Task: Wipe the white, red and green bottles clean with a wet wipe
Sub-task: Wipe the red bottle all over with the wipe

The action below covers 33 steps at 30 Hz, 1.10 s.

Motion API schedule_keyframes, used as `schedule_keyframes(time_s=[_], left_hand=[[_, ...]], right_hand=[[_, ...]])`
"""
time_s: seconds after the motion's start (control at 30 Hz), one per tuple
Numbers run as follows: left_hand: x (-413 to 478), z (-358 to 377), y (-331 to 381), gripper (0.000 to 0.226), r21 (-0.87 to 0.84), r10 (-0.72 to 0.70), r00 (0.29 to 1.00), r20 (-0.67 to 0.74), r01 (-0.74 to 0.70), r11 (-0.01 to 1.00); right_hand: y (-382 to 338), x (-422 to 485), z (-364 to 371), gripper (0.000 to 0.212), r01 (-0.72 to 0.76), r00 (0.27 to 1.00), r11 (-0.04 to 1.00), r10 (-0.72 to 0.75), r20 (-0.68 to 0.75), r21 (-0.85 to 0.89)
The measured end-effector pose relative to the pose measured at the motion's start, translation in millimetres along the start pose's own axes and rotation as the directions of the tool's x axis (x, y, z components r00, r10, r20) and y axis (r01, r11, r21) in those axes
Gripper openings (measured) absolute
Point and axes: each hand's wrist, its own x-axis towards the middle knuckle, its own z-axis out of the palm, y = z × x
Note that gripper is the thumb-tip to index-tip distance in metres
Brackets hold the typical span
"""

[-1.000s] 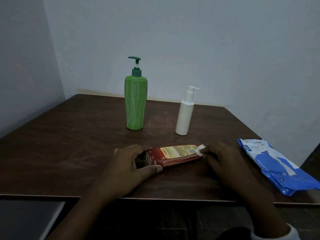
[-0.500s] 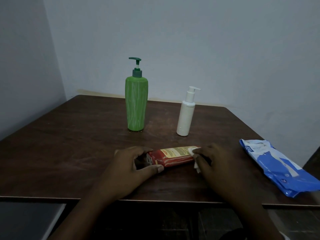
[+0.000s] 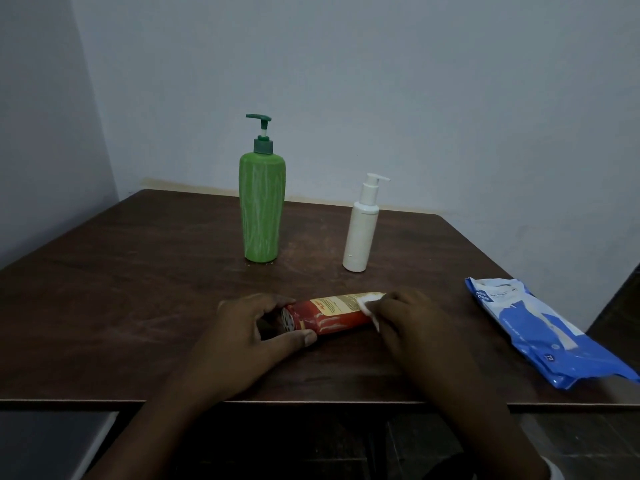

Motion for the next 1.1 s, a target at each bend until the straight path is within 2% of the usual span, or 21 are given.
schedule_keyframes(time_s=[0.07, 0.17, 0.27, 0.33, 0.43, 0.5, 0.57, 0.63, 0.73, 0.8, 0.87, 1.0, 1.07, 1.1], left_hand=[[0, 0, 0, 0.063, -0.009, -0.007, 1.0, 0.004, 0.007, 1.0], [-1, 0, 0, 0.063, -0.017, -0.001, 1.0, -0.004, 0.001, 1.0], [-1, 0, 2, 0.052, -0.029, -0.007, 1.0, 0.004, 0.007, 1.0], [-1, -1, 5, 0.037, -0.014, 0.001, 1.0, 0.008, -0.001, 1.0], [1, -2, 7, 0.036, -0.01, 0.015, 1.0, -0.003, -0.015, 1.0], [1, -2, 5, 0.053, 0.002, 0.008, 1.0, 0.007, -0.008, 1.0], [2, -2, 3, 0.07, 0.015, -0.005, 1.0, 0.013, 0.005, 1.0], [1, -2, 2, 0.074, 0.001, -0.012, 1.0, 0.019, 0.012, 1.0], [1, -2, 2, 0.078, 0.001, -0.025, 0.999, 0.024, 0.025, 1.0], [0, -3, 3, 0.077, 0.007, -0.033, 0.999, 0.02, 0.033, 0.999], [-1, -4, 5, 0.076, 0.011, -0.04, 0.999, 0.018, 0.039, 0.999], [-1, -4, 9, 0.046, -0.006, -0.009, 1.0, 0.002, 0.009, 1.0], [-1, -3, 9, 0.045, -0.016, -0.005, 1.0, -0.009, 0.005, 1.0], [-1, -2, 9, 0.049, -0.025, -0.007, 1.0, -0.011, 0.007, 1.0]], right_hand=[[6, 5, -1, 0.04, -0.116, 0.992, 0.992, 0.118, 0.045, -0.041], [1, 2, 4, 0.038, -0.156, 0.988, 0.987, 0.156, -0.001, -0.026], [-19, -7, 12, 0.034, -0.007, 0.994, 0.998, 0.014, -0.111, 0.067], [-35, -10, 16, 0.029, 0.134, 0.985, 0.983, -0.119, -0.123, 0.122], [-41, -9, 20, 0.027, 0.234, 0.968, 0.962, -0.217, -0.128, 0.141], [-33, -6, 15, 0.03, 0.167, 0.981, 0.981, -0.155, -0.115, 0.102], [-13, -2, 9, 0.034, 0.03, 0.996, 0.996, -0.023, -0.087, 0.089], [3, 5, 3, 0.035, -0.128, 0.992, 0.991, 0.128, 0.007, 0.043], [5, 7, 1, 0.037, -0.205, 0.978, 0.979, 0.205, 0.041, -0.002], [-9, 0, 5, 0.039, -0.176, 0.984, 0.984, 0.176, 0.029, 0.018], [-30, -8, 14, 0.036, -0.047, 0.997, 0.996, 0.052, -0.051, 0.078], [-58, -17, 26, 0.032, 0.199, 0.974, 0.967, -0.177, -0.144, 0.161], [-55, -17, 25, 0.032, 0.207, 0.972, 0.963, -0.183, -0.147, 0.17], [-48, -15, 22, 0.032, 0.167, 0.98, 0.973, -0.146, -0.138, 0.16]])
